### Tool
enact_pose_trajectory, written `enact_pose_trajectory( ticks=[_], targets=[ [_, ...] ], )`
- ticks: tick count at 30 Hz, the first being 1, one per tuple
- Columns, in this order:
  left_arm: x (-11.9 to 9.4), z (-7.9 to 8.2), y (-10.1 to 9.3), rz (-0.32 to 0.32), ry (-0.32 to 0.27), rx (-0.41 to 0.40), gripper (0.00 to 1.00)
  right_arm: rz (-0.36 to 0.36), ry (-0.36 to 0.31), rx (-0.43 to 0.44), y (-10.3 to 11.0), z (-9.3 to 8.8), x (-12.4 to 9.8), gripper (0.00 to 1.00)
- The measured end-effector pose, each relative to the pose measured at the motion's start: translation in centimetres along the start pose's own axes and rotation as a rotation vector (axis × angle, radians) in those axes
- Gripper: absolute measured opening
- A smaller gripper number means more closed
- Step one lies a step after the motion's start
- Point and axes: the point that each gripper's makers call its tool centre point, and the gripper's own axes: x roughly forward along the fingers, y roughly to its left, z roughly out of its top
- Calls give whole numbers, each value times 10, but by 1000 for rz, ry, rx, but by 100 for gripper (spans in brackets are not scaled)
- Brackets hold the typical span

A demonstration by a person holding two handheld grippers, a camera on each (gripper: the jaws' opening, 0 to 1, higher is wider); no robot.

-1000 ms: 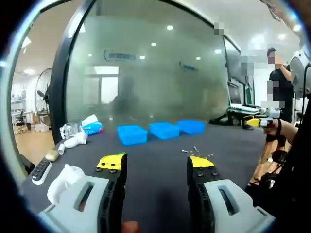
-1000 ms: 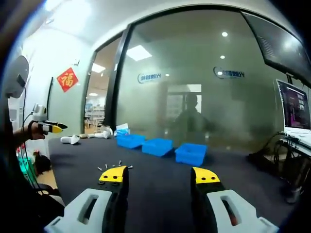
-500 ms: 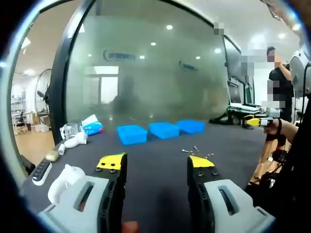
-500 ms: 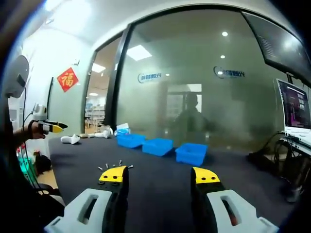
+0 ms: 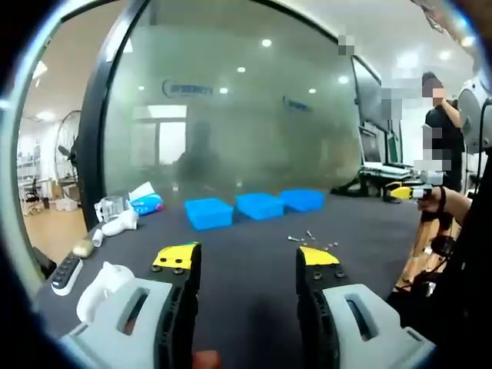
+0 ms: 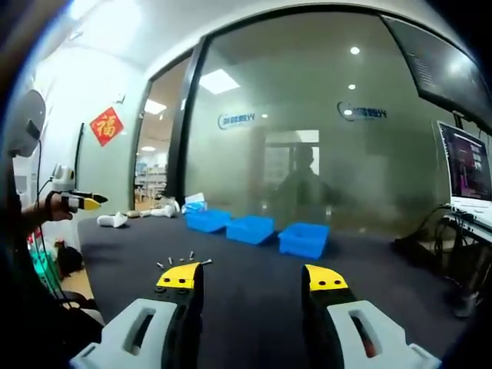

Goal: Sort the screws, nuts, and washers into the corresponding bins

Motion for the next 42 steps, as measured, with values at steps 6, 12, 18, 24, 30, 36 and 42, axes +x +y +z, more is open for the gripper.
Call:
enact_pose_trajectory(
  ticks=[6, 12, 18, 24, 30, 36, 42],
  targets=[
    [-1, -1, 2, 5, 0, -2, 48, 10, 12, 0, 3, -1, 2, 48],
    [-1, -1, 2, 3, 3, -1, 48, 33, 65, 39, 3, -6, 5, 46],
    [0, -5, 2, -5, 15, -4, 48, 88, 107, 13, 6, -6, 12, 45],
    [1, -7, 0, -18, 28, 5, 48, 180, 145, -4, 15, -7, 19, 45],
    [1, -12, -4, -34, 52, 16, 49, 252, 200, -33, 18, -11, 28, 43],
    [2, -13, -6, -44, 57, 13, 49, 334, 239, -92, 33, -13, 34, 43],
    [5, -16, -13, -87, 79, 18, 49, 394, 264, -120, 44, -16, 37, 43]
  ],
)
